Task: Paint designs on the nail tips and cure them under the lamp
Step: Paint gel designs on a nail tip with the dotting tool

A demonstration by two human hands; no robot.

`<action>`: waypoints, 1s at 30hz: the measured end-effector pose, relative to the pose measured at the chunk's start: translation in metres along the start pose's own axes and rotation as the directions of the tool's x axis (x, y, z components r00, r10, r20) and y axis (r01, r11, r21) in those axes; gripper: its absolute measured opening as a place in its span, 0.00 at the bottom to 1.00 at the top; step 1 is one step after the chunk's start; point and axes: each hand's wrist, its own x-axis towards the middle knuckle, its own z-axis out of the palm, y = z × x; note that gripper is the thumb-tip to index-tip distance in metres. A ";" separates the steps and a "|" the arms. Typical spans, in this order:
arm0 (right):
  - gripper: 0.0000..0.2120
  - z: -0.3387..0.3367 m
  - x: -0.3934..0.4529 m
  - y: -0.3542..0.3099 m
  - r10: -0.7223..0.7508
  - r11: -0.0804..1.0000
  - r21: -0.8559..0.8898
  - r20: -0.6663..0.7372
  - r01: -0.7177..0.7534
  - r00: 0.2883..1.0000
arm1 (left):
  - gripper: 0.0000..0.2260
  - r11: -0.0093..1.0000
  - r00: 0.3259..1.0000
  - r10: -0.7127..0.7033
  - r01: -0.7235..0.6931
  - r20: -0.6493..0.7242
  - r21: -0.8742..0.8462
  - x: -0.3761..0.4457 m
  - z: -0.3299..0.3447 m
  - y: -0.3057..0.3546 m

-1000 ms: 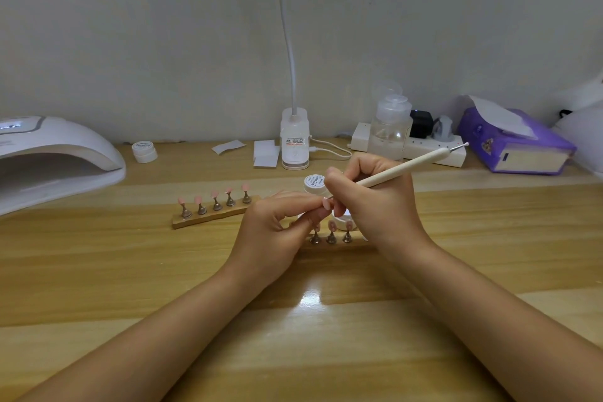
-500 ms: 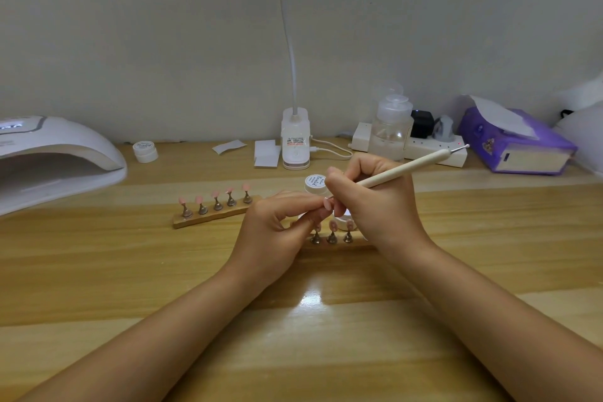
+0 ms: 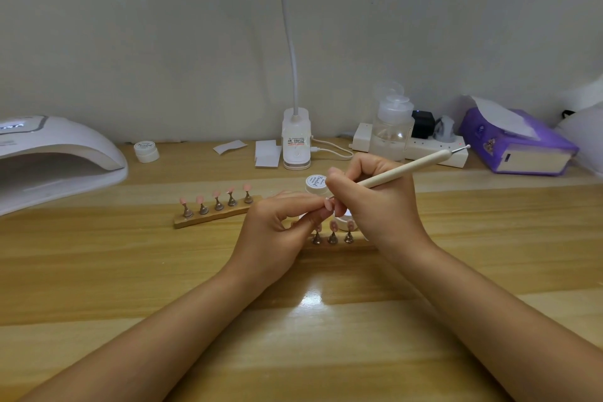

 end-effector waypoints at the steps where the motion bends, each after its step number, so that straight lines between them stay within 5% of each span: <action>1: 0.17 0.000 0.000 0.000 -0.001 1.000 -0.001 0.000 0.001 1.000 | 0.08 1.000 1.000 0.000 0.000 0.000 0.000 0.000 0.000 0.000; 17: 0.18 -0.003 0.003 -0.005 0.029 0.997 0.080 -0.080 -0.023 0.996 | 0.10 0.999 0.999 -0.029 0.028 -0.023 -0.017 0.001 0.001 0.002; 23: 0.23 -0.013 0.012 0.004 0.113 0.989 -0.067 -0.264 -0.135 0.958 | 0.10 0.998 0.997 -0.065 0.064 -0.051 -0.018 0.000 0.001 0.001; 30: 0.10 -0.027 0.018 0.023 0.162 0.951 -0.236 -0.169 -0.200 0.972 | 0.11 0.997 0.997 -0.071 0.070 -0.042 -0.030 0.001 0.000 0.002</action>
